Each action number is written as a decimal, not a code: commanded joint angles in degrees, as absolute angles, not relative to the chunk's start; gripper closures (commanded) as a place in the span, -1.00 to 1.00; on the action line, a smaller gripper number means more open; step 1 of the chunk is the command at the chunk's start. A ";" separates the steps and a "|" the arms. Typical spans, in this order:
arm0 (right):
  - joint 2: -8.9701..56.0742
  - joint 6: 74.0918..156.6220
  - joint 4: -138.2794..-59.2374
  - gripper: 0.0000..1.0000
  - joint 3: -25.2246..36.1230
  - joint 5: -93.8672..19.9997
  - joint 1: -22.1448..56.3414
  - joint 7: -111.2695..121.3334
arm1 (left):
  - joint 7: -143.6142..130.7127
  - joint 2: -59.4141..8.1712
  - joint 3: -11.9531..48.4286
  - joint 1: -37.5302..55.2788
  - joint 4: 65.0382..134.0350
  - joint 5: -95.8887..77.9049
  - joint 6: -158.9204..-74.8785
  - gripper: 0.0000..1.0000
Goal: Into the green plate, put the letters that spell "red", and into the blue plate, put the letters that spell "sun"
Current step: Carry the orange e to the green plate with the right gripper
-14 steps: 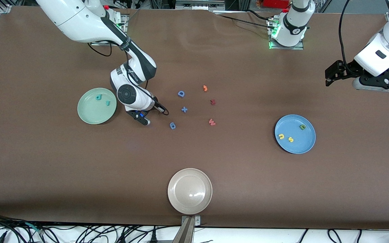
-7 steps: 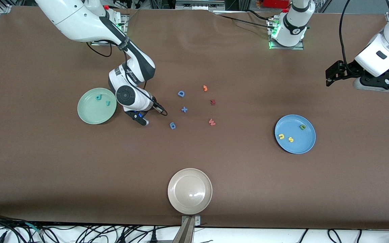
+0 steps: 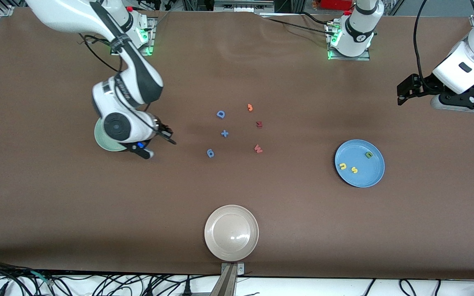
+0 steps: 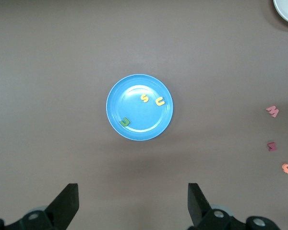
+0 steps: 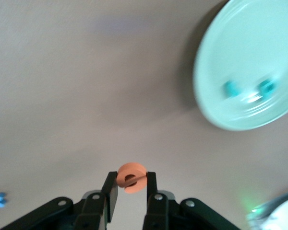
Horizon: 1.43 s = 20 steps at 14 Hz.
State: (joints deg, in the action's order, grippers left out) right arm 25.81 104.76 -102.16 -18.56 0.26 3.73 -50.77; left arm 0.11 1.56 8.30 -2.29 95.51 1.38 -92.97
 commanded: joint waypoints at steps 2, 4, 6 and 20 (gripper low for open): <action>23.47 100.02 -102.74 0.80 -9.69 0.09 3.60 -33.45 | -0.70 0.79 8.70 -2.81 93.69 -0.44 -91.58 -1.00; 23.47 100.54 -103.53 0.80 -4.51 0.09 3.60 -23.61 | -0.70 0.79 8.70 -2.90 93.60 -0.44 -91.58 -1.00; 24.08 103.69 -105.72 0.80 0.07 0.00 3.60 -14.29 | -0.70 0.79 8.70 -2.90 93.60 -0.44 -91.58 -1.00; 26.37 122.43 -118.39 -0.17 2.99 -0.35 2.64 -5.45 | -0.62 0.70 8.61 -3.16 93.43 -0.44 -91.58 -1.00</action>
State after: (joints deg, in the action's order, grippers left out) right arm 27.33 122.60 -117.48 3.01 0.22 3.00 -6.60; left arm -0.49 1.55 8.32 -2.63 95.36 1.38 -92.96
